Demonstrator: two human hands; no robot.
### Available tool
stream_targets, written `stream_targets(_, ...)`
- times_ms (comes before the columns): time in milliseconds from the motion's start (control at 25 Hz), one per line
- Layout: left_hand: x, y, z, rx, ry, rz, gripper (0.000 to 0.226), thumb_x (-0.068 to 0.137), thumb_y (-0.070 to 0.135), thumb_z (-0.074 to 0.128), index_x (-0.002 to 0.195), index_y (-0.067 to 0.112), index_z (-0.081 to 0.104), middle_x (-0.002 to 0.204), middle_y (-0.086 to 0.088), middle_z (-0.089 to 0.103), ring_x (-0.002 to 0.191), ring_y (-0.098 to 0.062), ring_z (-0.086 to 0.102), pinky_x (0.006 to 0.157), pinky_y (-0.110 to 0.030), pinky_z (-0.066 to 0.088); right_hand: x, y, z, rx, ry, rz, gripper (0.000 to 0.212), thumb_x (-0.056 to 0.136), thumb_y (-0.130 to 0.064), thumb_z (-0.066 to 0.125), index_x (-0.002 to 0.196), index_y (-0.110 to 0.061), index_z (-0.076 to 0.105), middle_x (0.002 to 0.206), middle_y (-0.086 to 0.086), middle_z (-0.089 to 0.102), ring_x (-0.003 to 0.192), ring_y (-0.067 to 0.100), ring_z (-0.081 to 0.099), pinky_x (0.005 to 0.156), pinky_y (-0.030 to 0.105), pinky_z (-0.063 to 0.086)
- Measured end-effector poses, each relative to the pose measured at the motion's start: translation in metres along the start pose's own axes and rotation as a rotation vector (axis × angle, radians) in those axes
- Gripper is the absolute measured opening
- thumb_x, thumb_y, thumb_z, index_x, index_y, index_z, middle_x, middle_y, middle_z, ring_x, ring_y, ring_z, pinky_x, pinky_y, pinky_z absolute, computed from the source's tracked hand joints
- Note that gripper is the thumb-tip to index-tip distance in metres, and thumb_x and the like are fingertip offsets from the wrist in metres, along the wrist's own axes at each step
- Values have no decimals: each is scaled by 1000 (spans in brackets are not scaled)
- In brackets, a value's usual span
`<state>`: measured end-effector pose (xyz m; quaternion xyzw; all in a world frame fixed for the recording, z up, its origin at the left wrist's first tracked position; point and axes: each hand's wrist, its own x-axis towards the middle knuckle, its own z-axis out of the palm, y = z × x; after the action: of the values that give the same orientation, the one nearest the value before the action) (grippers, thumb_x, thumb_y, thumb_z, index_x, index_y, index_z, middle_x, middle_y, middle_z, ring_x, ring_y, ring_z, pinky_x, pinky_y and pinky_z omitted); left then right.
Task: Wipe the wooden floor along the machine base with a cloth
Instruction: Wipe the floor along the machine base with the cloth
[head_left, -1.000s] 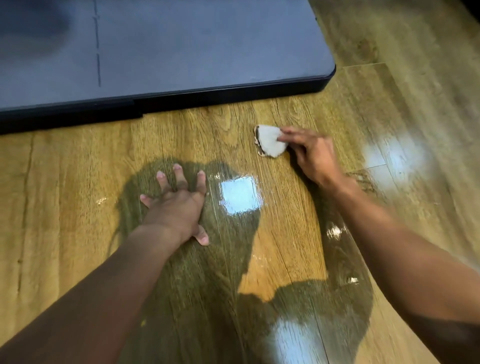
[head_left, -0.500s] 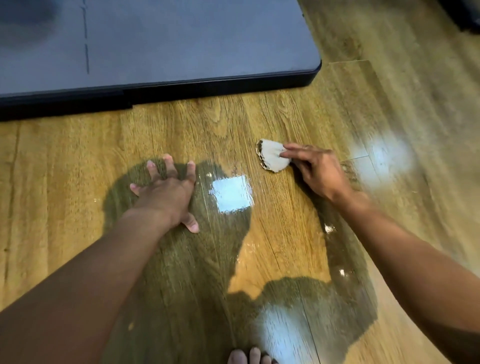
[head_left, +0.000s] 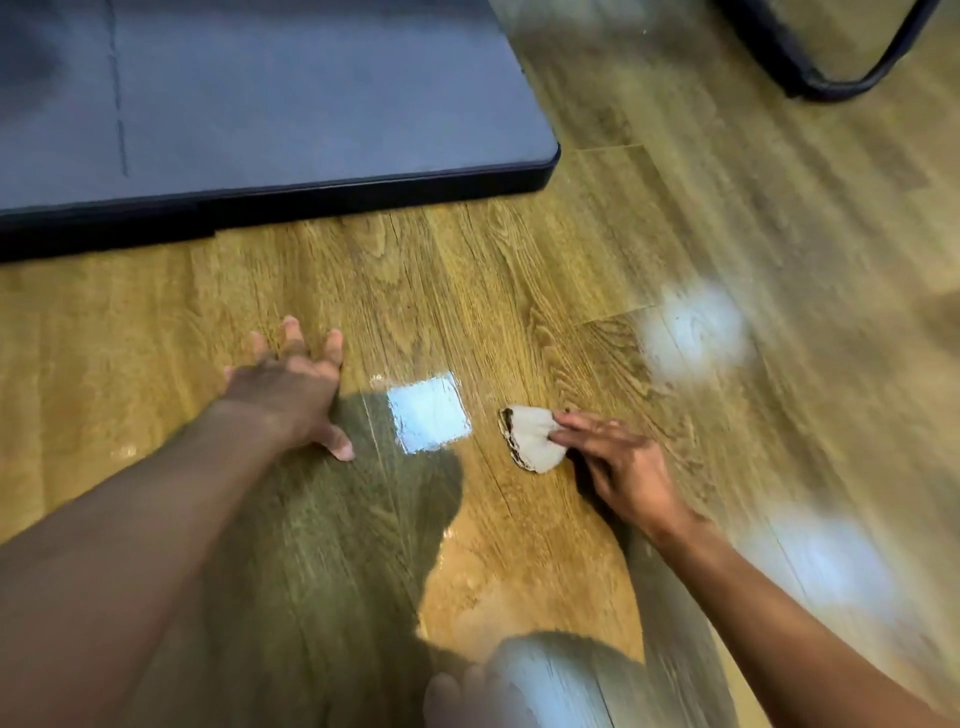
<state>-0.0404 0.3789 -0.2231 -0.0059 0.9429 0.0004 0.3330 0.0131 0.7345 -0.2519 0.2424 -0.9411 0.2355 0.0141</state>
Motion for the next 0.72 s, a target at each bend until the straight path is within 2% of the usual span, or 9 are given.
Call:
stream_targets(160,4,19,-10,18,-21,84,135,62,47,84,148,30,-19,153,-11,-29,142,-41,-14,110,-58,21,44,-9,-3,-14,40,162,31,80,7,67,106,-10,72,118,4,66,109,20,63,90,46,53)
stream_targets(240,7,28,-12,-45,-13,107,124,67,50,79,151,30,-11,155,-11,-23,142,-40,-11,112,-58,21,2,-20,1,-5,58,206,36,78,8,69,107,-13,72,119,0,66,113,17,61,93,45,51)
stream_targets(320,9,34,-12,-68,35,117,118,69,53,77,151,30,-5,157,-8,-20,143,-38,-10,110,-61,21,-58,-38,3,42,42,205,44,75,11,69,109,-16,71,122,-4,63,119,10,56,101,36,46)
stream_targets(400,14,41,-14,-71,56,119,119,67,53,78,151,33,-3,158,-6,-18,144,-38,-9,108,-65,21,-77,-44,-4,74,16,166,44,75,12,69,108,-16,72,122,-5,63,121,8,54,103,30,43)
stream_targets(520,25,45,-25,-44,36,120,128,59,53,83,151,33,-4,158,-8,-16,143,-41,-7,108,-68,16,-17,-25,-16,52,-87,153,33,79,11,64,104,-9,73,119,5,66,117,20,58,98,40,48)
stream_targets(600,33,47,-30,19,40,131,134,54,57,83,151,29,-6,158,-11,-15,143,-40,-7,106,-67,15,15,-15,-17,14,-86,144,32,81,10,63,105,-9,73,120,5,65,117,22,59,97,43,49)
stream_targets(720,40,51,-33,16,49,134,134,55,60,80,151,27,-7,157,-14,-17,143,-40,-7,105,-68,18,-18,-24,-7,-10,-7,186,40,74,13,68,106,-12,72,120,0,65,117,17,58,97,40,49)
